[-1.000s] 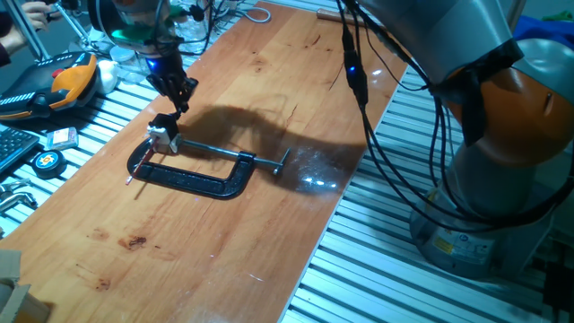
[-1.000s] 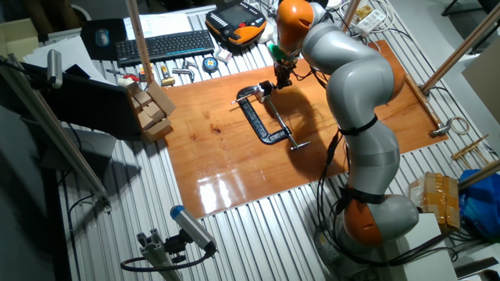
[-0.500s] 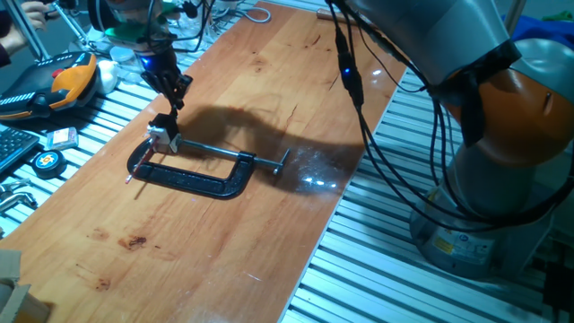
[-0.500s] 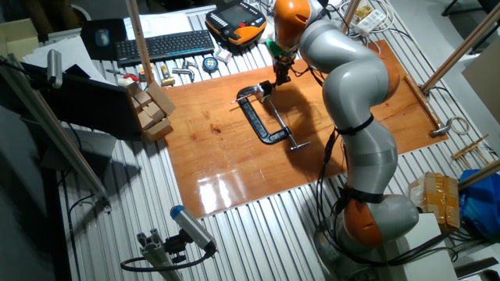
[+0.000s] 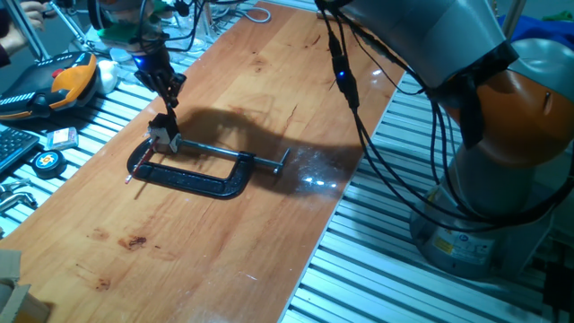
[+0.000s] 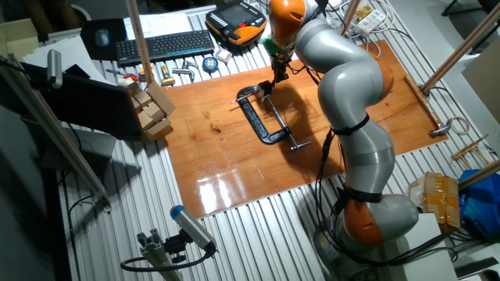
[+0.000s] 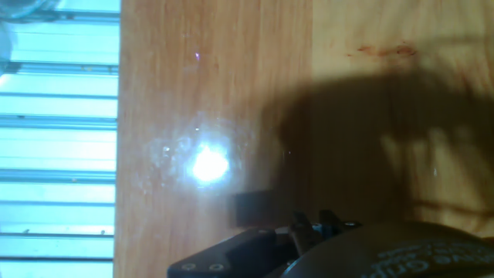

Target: Sharpen the pencil with a pencil sharpener

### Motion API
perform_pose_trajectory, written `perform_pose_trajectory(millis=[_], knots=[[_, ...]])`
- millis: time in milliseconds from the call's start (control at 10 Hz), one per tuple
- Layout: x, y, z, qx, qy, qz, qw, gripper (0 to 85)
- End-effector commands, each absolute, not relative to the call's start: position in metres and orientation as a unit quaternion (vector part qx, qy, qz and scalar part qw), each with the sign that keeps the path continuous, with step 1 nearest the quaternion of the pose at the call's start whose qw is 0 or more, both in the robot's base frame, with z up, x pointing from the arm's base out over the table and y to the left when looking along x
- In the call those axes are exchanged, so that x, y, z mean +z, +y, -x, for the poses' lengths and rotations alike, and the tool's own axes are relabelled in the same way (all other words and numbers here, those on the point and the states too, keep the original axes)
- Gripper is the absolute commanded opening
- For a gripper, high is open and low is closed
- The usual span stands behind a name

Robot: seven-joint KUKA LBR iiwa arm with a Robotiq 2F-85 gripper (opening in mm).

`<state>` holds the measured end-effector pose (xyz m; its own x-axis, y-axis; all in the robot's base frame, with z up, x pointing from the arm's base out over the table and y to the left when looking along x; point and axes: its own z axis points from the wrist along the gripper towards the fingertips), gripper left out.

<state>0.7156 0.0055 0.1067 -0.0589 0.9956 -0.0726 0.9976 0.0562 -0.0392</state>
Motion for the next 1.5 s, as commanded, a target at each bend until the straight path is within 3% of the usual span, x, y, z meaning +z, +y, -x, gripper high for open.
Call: perform_pose_trajectory(millis=[0,500,600,1200,1300,1400], knots=[[0.107,0.005,-0.717,-0.04,0.727,-0.685,0.014,0.0],[0.102,0.006,-0.724,-0.042,0.729,-0.683,0.021,0.0],[0.099,0.006,-0.726,-0.037,0.729,-0.683,0.019,17.0],[0.091,0.007,-0.731,-0.03,0.73,-0.683,0.015,17.0],[0.09,0.007,-0.732,-0.031,0.731,-0.682,0.014,34.0],[0.089,0.007,-0.732,-0.03,0.731,-0.682,0.014,34.0]])
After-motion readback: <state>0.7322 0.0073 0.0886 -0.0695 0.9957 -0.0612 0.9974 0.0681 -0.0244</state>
